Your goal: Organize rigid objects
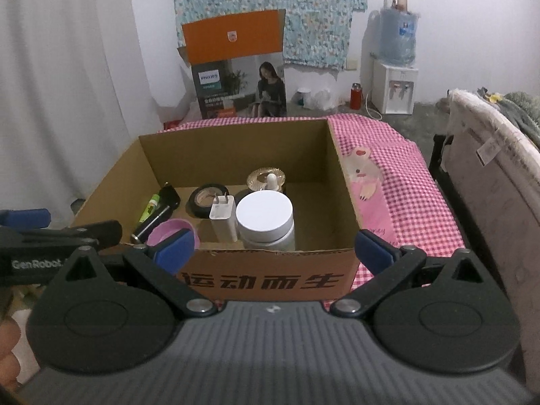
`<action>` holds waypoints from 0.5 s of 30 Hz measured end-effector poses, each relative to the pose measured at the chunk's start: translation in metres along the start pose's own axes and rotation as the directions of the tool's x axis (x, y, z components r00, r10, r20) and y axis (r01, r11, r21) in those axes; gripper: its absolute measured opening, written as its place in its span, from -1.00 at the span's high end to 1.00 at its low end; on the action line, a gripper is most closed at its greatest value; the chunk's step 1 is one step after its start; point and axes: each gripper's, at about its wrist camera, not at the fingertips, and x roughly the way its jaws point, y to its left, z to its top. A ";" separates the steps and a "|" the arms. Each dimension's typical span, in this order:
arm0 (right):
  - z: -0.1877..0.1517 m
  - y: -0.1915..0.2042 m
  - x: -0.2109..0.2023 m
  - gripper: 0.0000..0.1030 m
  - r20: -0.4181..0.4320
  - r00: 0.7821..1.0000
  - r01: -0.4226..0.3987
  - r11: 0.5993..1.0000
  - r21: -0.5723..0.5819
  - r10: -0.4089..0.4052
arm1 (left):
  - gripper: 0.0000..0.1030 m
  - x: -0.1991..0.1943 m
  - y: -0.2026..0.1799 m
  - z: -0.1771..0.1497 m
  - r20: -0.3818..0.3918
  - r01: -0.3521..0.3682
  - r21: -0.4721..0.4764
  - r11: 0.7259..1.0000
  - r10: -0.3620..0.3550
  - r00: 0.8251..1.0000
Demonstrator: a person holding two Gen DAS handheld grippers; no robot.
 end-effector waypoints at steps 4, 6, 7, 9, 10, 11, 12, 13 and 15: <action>0.003 -0.001 0.005 -0.97 -0.012 1.000 -0.001 1.000 -0.003 0.001 | -1.00 0.004 0.000 0.002 -0.008 -0.003 0.002 1.000 0.003 1.000; 0.003 0.000 0.005 -0.97 -0.013 1.000 -0.002 1.000 -0.005 0.002 | -1.00 0.005 -0.001 0.003 -0.012 -0.003 0.004 1.000 0.004 1.000; 0.003 0.001 0.006 -0.97 -0.014 1.000 -0.004 1.000 -0.007 0.004 | -1.00 0.006 -0.001 0.003 -0.015 -0.003 0.005 1.000 0.003 1.000; 0.004 0.001 0.006 -0.97 -0.012 1.000 -0.005 1.000 -0.011 0.005 | -1.00 0.007 -0.001 0.004 -0.019 -0.003 0.006 1.000 0.003 1.000; 0.004 0.002 0.004 -0.98 -0.011 1.000 -0.004 1.000 -0.013 0.004 | -1.00 0.007 -0.002 0.003 -0.019 -0.004 0.009 1.000 0.004 1.000; 0.004 0.002 0.004 -0.97 -0.011 1.000 -0.004 1.000 -0.016 0.004 | -1.00 0.007 -0.002 0.003 -0.019 -0.005 0.009 1.000 0.005 1.000; 0.004 0.002 0.004 -0.97 -0.011 1.000 -0.003 1.000 -0.017 0.003 | -1.00 0.007 -0.002 0.003 -0.019 -0.007 0.011 1.000 0.007 1.000; 0.004 0.002 0.004 -0.97 -0.011 1.000 -0.004 1.000 -0.016 0.004 | -1.00 0.007 -0.002 0.004 -0.019 -0.009 0.013 1.000 0.009 1.000; 0.004 0.002 0.004 -0.97 -0.012 1.000 -0.005 1.000 -0.015 0.004 | -1.00 0.008 -0.003 0.003 -0.021 -0.011 0.016 1.000 0.011 1.000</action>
